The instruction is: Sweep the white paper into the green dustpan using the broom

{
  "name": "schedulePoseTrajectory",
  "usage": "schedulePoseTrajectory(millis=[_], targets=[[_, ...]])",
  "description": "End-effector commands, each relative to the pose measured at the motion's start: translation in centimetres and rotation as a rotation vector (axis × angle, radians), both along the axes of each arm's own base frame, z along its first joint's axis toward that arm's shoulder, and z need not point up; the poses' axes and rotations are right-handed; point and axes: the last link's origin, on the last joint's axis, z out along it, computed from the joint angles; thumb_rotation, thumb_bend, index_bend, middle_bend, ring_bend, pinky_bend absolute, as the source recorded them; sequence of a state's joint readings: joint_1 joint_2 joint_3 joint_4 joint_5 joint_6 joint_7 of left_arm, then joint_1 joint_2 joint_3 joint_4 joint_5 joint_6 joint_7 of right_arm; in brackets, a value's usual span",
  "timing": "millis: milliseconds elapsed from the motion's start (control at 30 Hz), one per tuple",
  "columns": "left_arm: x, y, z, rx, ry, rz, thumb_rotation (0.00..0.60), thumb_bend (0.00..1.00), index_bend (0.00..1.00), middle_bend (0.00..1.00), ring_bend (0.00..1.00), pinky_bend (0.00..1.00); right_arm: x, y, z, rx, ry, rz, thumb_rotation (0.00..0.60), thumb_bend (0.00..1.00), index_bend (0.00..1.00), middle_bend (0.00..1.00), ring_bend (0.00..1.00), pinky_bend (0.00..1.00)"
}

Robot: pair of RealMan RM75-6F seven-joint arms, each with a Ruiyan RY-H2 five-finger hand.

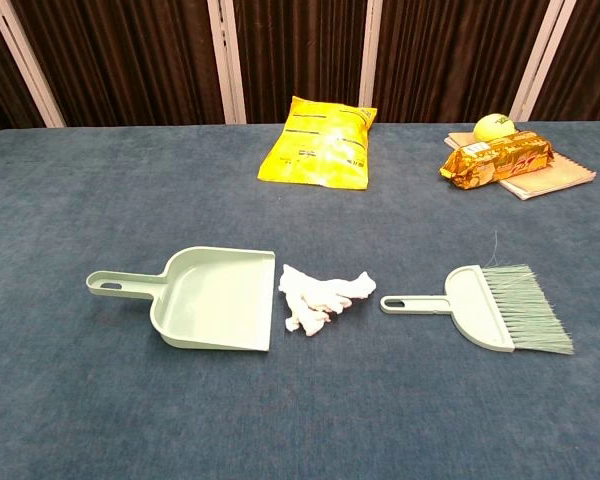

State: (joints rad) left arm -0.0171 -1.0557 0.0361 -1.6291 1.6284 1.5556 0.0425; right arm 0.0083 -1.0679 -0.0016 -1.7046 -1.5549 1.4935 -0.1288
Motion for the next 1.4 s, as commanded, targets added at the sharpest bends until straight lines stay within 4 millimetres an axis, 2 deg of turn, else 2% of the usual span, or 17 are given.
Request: schedulePoseTrajectory(millis=[33, 167, 1033, 1400], targets=[[0.0, 0.0, 0.0, 0.003, 0.0, -0.002, 0.6, 0.0, 0.0, 0.0, 0.0, 0.0, -0.1, -0.2, 0.6, -0.057, 0.0, -0.008, 0.6, 0.16, 0.0, 0.0, 0.0, 0.0], [0.1, -0.1, 0.0, 0.004, -0.003, -0.004, 0.6, 0.0, 0.0, 0.0, 0.0, 0.0, -0.2, -0.3, 0.6, -0.116, -0.009, -0.025, 0.6, 0.16, 0.0, 0.0, 0.0, 0.0], [0.0, -0.1, 0.1, 0.001, -0.013, 0.0, 0.6, 0.0, 0.0, 0.0, 0.0, 0.0, 0.0, -0.2, 0.3, -0.091, -0.015, -0.032, 0.6, 0.16, 0.0, 0.0, 0.0, 0.0], [0.0, 0.0, 0.1, -0.003, -0.018, 0.01, 0.6, 0.0, 0.0, 0.0, 0.0, 0.0, 0.9, -2.1, 0.3, -0.095, -0.072, -0.024, 0.6, 0.16, 0.0, 0.0, 0.0, 0.02]])
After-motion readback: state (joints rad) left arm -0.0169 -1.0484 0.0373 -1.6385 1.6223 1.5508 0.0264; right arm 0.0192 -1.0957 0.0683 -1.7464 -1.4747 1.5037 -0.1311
